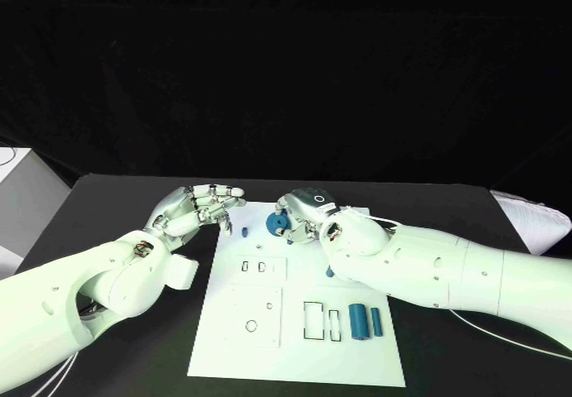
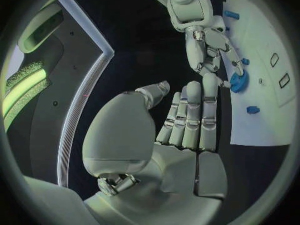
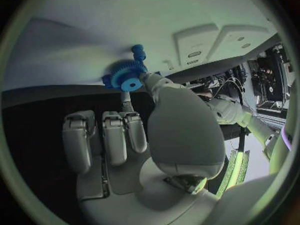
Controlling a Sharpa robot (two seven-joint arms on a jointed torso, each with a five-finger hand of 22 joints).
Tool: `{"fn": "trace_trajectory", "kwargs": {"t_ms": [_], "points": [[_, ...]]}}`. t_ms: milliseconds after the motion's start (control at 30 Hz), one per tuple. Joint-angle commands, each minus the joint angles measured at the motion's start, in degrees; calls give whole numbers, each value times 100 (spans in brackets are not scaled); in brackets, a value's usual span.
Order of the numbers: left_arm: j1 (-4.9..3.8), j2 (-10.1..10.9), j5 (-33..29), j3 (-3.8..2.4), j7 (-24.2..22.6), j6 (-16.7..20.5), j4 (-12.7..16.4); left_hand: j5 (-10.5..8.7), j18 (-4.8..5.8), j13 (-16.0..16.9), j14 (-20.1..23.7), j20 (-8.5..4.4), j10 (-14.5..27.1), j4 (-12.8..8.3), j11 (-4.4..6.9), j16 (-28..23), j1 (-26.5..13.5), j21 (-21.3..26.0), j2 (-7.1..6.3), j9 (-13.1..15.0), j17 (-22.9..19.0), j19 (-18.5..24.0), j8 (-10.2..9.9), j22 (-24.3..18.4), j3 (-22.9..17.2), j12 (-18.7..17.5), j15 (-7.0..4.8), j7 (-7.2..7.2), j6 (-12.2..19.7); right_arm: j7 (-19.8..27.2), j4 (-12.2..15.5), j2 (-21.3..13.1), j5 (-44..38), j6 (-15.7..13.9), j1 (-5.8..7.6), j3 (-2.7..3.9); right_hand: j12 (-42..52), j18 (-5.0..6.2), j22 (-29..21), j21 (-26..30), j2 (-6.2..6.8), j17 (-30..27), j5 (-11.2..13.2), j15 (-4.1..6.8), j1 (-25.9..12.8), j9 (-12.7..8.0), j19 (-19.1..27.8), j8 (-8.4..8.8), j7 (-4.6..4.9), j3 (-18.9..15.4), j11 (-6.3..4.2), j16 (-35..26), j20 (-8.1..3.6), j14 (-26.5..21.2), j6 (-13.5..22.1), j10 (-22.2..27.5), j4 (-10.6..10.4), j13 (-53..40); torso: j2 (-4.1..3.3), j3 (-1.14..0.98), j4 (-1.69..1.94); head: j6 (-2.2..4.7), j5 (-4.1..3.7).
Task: Assemble the parts on the task board
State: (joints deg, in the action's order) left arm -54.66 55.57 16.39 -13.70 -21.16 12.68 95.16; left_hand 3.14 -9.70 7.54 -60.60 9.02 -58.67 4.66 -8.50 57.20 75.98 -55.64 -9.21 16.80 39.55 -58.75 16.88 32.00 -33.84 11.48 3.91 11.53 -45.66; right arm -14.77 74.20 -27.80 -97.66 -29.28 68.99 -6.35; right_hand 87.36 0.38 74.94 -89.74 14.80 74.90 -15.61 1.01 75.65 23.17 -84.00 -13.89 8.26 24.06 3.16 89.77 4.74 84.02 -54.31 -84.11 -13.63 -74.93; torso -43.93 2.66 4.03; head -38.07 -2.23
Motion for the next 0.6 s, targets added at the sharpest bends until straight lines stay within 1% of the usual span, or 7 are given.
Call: {"fn": "trace_trajectory", "kwargs": {"t_ms": [33,133,167,233,333,433,600], "points": [[0,-6,-14,-4,-18,-109,11,2,-89,6,12,4,32,-1,-4,19,-27,-33,-9,5,-9,31,19,6,-23,34,6,112,37,52,26,-12,-3,186,-17,-12,-38,-31,1482,-3,30,1510,32,-41,-65,-27,-588,37,5,-79,48,23,39,598,54,-268,-15,-1226,1,-1,1,-3,1],[0,-4,-13,-4,-16,-108,10,3,-89,8,17,6,44,0,-5,21,-29,-40,-10,8,-12,40,21,9,-23,43,7,112,45,41,33,-19,0,187,-17,-12,-49,-30,1478,1,36,1510,65,-48,-155,-41,-586,46,7,-178,54,23,49,598,72,-256,-71,-1217,0,1,0,-4,7],[0,-3,-13,-4,-15,-108,10,3,-89,8,17,6,44,0,-5,21,-29,-40,-10,8,-12,40,21,9,-23,43,7,112,45,34,35,-21,1,185,-17,-12,-60,-30,1478,1,35,1510,153,-50,-205,-51,-586,54,8,-262,57,23,55,598,90,-244,-112,-1207,0,1,0,-4,7],[0,-4,-13,-4,-13,-107,8,3,-89,8,17,6,44,0,-5,21,-29,-40,-10,8,-12,40,21,9,-23,43,7,112,45,12,40,-24,-5,180,-17,-12,-63,-29,1475,3,28,1510,172,-52,-221,-56,-585,56,9,-301,57,23,56,598,97,-241,-130,-1205,-1,1,1,-5,11],[0,-5,-13,-4,-11,-108,4,3,-89,9,19,6,47,1,-5,21,-29,-43,-9,8,-12,42,22,9,-24,46,8,112,47,-35,50,-29,-26,152,-17,-12,-66,-28,1472,7,22,1510,157,-52,-226,-58,-583,56,8,-324,57,23,57,598,100,-238,-138,-1202,1,-1,0,-11,10],[0,-4,-13,-4,-10,-109,4,3,-89,9,19,6,47,1,-5,21,-29,-43,-9,8,-12,42,22,9,-24,46,8,112,47,-76,59,-33,-42,134,-17,-12,-90,-26,1465,13,23,1510,89,-52,-218,-69,-580,65,12,-377,58,23,58,598,121,-211,-145,-1180,-3,-1,-2,-18,11],[0,-7,-13,-4,-11,-112,3,2,-89,9,20,7,49,2,-6,22,-31,-44,-8,9,-13,44,22,10,-25,48,8,113,48,-121,75,-37,-70,92,-20,-12,-87,-27,1469,9,16,1510,74,-53,-208,-70,-582,63,10,-386,58,23,59,598,119,-215,-145,-1184,1,-2,-1,-26,12]]}}
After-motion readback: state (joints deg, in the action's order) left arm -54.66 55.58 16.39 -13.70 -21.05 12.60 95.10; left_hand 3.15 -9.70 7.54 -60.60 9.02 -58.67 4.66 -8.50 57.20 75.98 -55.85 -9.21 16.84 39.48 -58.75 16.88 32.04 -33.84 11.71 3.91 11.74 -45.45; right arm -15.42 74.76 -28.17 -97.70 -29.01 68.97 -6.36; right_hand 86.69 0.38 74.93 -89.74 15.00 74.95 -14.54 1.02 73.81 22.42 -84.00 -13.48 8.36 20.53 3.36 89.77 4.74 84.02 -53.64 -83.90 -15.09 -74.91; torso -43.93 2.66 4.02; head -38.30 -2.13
